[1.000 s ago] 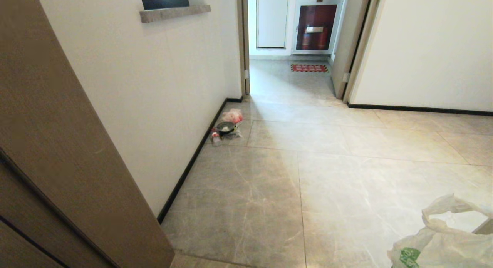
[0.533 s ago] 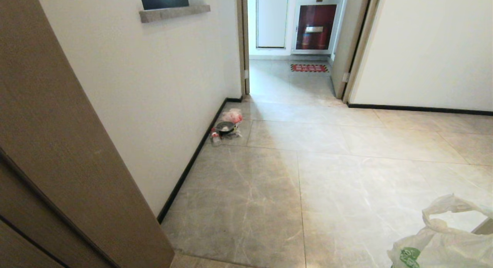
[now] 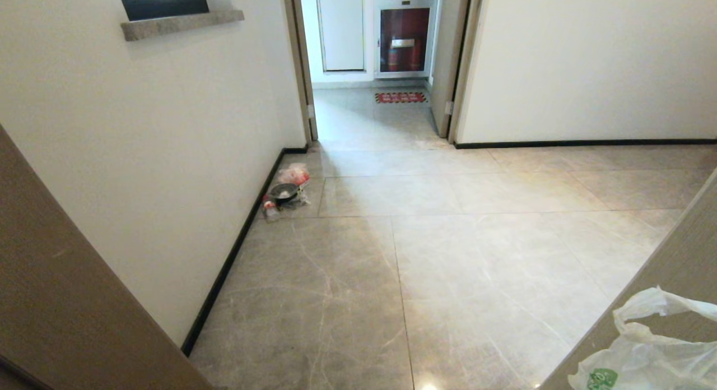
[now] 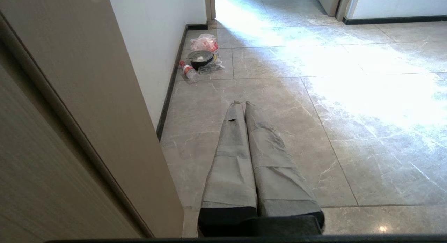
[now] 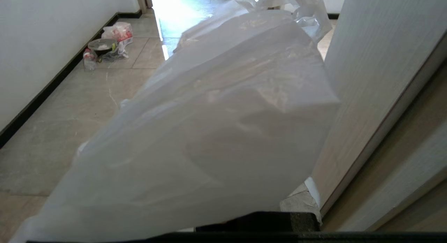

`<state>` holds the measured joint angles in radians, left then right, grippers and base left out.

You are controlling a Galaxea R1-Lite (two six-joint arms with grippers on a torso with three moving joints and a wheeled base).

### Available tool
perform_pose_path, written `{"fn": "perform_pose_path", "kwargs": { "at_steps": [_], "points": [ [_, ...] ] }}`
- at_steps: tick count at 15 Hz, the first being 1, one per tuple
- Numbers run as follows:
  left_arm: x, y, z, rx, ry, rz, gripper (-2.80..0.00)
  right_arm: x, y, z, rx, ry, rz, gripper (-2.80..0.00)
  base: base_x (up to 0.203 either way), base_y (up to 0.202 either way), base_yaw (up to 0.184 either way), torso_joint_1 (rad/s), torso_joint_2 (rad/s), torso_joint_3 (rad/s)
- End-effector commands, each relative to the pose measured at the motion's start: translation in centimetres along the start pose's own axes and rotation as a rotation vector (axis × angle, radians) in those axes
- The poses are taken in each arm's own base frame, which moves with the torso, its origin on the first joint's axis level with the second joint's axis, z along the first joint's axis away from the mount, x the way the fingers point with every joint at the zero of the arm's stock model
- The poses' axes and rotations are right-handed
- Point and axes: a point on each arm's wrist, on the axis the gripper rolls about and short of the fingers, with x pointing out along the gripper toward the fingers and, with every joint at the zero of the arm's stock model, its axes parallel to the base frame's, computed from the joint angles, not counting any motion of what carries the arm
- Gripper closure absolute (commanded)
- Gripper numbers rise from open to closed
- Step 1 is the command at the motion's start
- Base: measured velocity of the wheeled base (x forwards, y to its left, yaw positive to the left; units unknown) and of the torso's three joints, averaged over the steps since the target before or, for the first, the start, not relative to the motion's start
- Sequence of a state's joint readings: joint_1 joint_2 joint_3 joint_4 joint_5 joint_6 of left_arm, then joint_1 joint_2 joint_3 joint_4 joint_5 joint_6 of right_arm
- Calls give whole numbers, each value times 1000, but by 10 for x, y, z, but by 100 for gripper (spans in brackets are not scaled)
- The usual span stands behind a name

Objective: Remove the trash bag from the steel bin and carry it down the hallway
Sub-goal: Put the trash bag at the door

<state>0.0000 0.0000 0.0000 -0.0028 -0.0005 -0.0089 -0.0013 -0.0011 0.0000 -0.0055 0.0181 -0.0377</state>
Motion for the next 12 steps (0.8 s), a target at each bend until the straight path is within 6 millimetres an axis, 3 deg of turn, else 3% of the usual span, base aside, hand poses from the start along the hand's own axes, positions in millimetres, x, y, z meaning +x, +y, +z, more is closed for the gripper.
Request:
{"fn": "perform_pose_path", "kwargs": {
  "at_steps": [1,8,12],
  "points": [
    [0,0,0,0,0,0,0,0,0,0,-1,1,0,0,0,0,0,0,0,0],
    [0,0,0,-2,0,0,0,0,0,0,-1,0,0,0,9,0,0,1,0,1],
    [0,0,0,-2,1,0,0,0,0,0,-1,1,0,0,178,0,1,3,0,3]
  ]
}}
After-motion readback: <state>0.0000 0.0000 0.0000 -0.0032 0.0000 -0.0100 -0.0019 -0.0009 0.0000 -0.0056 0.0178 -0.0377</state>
